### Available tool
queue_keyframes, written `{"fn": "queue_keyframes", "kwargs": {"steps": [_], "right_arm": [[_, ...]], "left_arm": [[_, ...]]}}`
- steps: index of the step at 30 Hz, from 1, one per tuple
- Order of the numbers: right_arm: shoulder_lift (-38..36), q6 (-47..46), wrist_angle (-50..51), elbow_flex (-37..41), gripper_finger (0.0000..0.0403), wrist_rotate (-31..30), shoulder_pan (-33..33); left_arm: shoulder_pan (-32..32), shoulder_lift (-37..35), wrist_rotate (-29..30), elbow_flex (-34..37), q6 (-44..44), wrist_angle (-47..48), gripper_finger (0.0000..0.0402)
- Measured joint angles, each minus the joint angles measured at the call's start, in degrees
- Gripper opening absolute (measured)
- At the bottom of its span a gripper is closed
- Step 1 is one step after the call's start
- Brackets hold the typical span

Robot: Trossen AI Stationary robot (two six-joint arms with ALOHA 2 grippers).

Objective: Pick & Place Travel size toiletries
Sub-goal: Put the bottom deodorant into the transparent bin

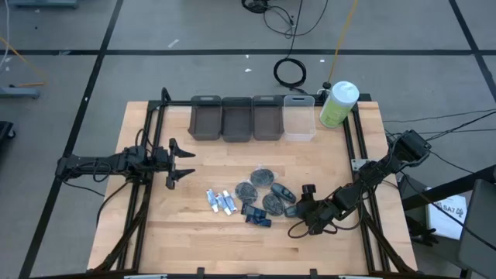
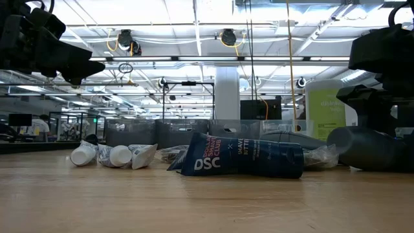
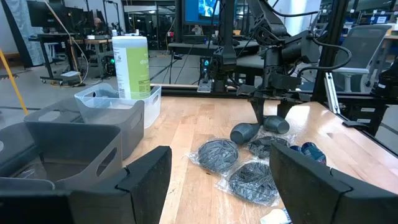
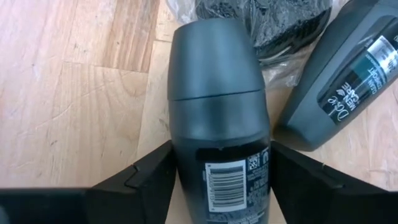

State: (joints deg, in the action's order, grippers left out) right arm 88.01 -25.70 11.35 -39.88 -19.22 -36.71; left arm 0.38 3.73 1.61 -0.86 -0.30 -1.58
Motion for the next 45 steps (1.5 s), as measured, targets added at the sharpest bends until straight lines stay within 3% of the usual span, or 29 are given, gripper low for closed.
{"fn": "queue_keyframes", "kwargs": {"steps": [4, 16, 23, 30, 45], "right_arm": [[0.0, -0.1, -0.1, 0.0, 0.0201, 0.0, 0.0], [0.0, -0.2, -0.1, 0.0, 0.0205, 0.3, 0.0], [-1.9, -0.8, -0.2, 0.0, 0.0206, 5.2, 0.0], [-7.3, -0.9, -0.4, 0.0, 0.0205, 7.5, 0.0], [-22.7, -0.6, -0.4, 0.0, 0.0205, 5.8, 0.0]], "left_arm": [[0.0, 0.0, 0.0, 0.0, 0.0, 0.0, 0.0267], [0.0, 0.0, 0.0, 0.0, 0.0, 0.0, 0.0267], [0.0, 0.0, 0.0, 0.0, 0.0, 0.0, 0.0267], [0.0, 0.0, 0.0, 0.0, 0.0, 0.0, 0.0267], [0.0, 0.0, 0.0, 0.0, 0.0, 0.0, 0.0267]]}}
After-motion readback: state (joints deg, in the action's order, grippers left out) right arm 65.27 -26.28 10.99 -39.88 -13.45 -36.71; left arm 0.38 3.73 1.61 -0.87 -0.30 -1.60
